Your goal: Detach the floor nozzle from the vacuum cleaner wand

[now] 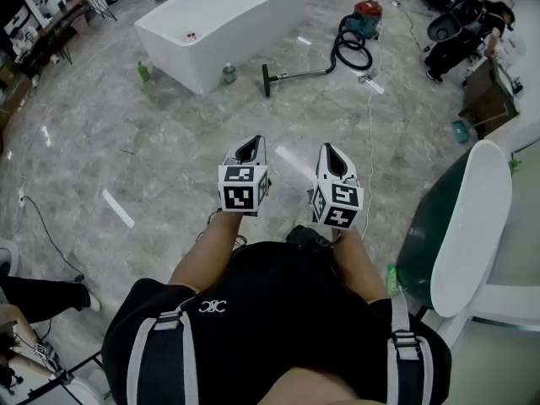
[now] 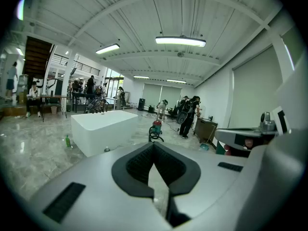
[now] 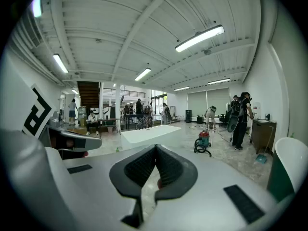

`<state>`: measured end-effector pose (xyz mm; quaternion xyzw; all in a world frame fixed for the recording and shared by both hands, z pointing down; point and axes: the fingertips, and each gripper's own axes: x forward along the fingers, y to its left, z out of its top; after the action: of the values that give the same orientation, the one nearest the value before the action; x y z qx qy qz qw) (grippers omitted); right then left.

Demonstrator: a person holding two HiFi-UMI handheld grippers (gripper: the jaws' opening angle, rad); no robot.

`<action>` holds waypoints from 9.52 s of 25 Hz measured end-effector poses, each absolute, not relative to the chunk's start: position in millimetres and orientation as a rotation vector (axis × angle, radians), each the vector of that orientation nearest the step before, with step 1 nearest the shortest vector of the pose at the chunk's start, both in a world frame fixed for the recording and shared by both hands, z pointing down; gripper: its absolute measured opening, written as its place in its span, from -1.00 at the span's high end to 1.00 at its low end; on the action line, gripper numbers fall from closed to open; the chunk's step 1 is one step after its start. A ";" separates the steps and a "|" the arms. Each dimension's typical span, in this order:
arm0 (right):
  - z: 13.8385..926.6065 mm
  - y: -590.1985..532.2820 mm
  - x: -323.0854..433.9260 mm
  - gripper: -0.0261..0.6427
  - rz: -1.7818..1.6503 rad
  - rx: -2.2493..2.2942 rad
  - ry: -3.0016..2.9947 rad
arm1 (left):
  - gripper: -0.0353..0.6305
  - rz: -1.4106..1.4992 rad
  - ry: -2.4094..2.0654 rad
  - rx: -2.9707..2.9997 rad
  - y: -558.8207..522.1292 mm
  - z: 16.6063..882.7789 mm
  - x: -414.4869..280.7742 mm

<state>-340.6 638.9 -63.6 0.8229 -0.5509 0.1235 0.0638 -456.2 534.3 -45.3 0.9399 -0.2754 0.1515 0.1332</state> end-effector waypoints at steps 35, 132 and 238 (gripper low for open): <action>-61.9 399.2 20.6 0.91 0.760 2.637 -1.952 | 0.90 0.545 -0.869 2.700 318.1 -46.8 -128.4; 841.2 -163.7 289.8 0.13 0.293 0.540 -1.755 | 0.90 0.680 -0.973 1.688 -130.0 695.5 104.0; 570.0 46.2 41.1 0.73 1.254 -0.820 -1.998 | 0.50 -0.401 -0.800 1.836 -134.8 507.3 4.2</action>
<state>41.1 46.2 570.0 -0.3116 -0.7588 0.4764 0.3165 4.2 -134.8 507.3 0.7666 -0.3341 -0.1673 0.5223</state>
